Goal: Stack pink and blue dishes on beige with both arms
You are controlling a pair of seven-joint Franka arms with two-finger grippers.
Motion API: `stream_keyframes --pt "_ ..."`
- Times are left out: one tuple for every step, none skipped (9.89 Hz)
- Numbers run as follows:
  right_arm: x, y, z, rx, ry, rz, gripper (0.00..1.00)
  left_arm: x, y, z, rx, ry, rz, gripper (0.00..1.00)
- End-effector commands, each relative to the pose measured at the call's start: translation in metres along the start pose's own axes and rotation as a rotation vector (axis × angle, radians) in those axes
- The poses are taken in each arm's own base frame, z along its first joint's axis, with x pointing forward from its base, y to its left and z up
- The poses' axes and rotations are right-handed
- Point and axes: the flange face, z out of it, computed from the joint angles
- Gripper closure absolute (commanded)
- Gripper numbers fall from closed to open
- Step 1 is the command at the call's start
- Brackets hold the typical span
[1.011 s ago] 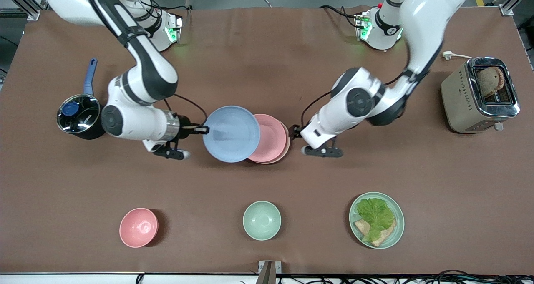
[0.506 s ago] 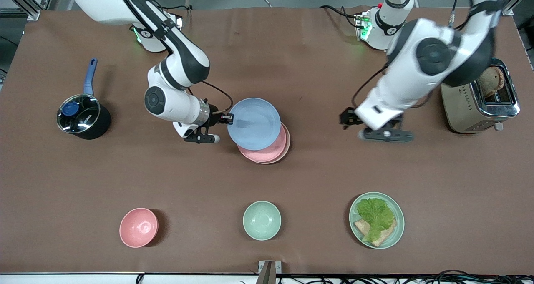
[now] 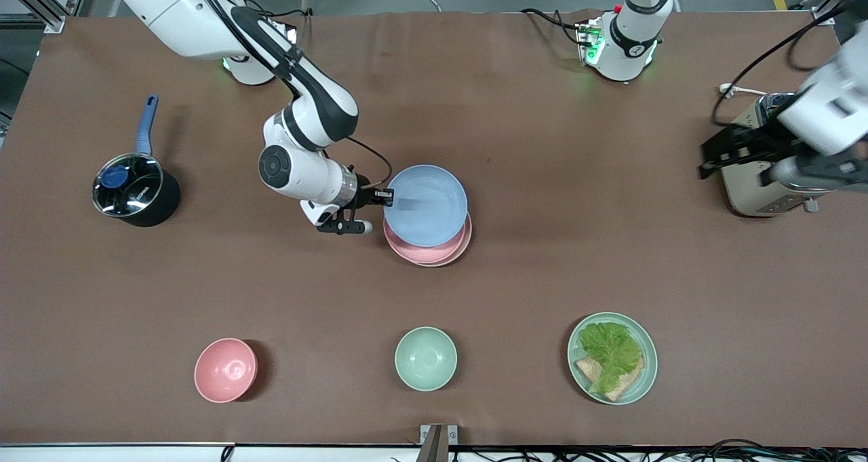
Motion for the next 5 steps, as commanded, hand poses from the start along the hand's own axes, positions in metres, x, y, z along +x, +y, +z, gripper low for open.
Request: stream_keyframes --pt "-0.002 -0.002 0.010 0.011 0.023 0.003 0.92 0.009 -0.013 -0.005 -0.001 0.001 0.016 0.00" --pt "-0.002 -0.003 0.016 0.019 0.033 0.002 0.92 0.009 -0.025 -0.010 0.005 0.008 0.022 0.00" --pt "-0.002 -0.003 0.019 0.020 0.034 0.003 0.91 0.009 -0.029 -0.011 0.013 0.010 0.022 0.00" --pt "-0.002 -0.003 0.018 0.021 0.035 0.002 0.84 0.002 -0.031 -0.013 0.028 -0.022 0.023 0.00" --pt "-0.001 -0.004 0.017 0.023 0.035 0.001 0.67 -0.012 -0.030 -0.022 0.026 -0.059 0.013 0.00"
